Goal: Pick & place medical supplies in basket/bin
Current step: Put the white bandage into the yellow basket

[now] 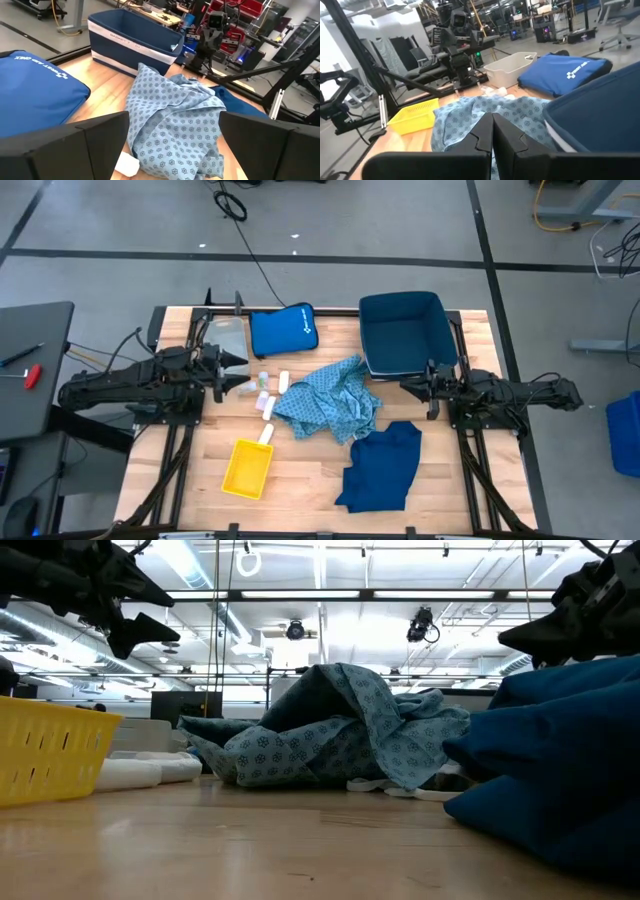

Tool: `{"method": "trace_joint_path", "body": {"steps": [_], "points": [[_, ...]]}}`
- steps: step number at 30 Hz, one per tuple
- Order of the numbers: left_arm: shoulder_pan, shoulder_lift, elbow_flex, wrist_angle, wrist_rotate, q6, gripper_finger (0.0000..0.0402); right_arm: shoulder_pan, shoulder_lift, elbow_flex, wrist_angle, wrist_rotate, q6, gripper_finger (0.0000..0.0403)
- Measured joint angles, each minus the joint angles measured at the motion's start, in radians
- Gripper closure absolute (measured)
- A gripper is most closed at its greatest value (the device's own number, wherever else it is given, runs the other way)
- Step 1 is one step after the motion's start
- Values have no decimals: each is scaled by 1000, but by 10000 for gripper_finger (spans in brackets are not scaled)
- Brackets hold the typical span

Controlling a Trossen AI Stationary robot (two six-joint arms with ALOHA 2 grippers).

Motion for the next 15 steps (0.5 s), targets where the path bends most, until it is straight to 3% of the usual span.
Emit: {"method": "trace_joint_path", "body": {"steps": [10,15], "points": [[-1,2,0,1,20,15,88,0,25,0,-2,-7,33,386],[-1,6,0,52,96,29,88,1,122,0,-11,-63,74,308]]}}
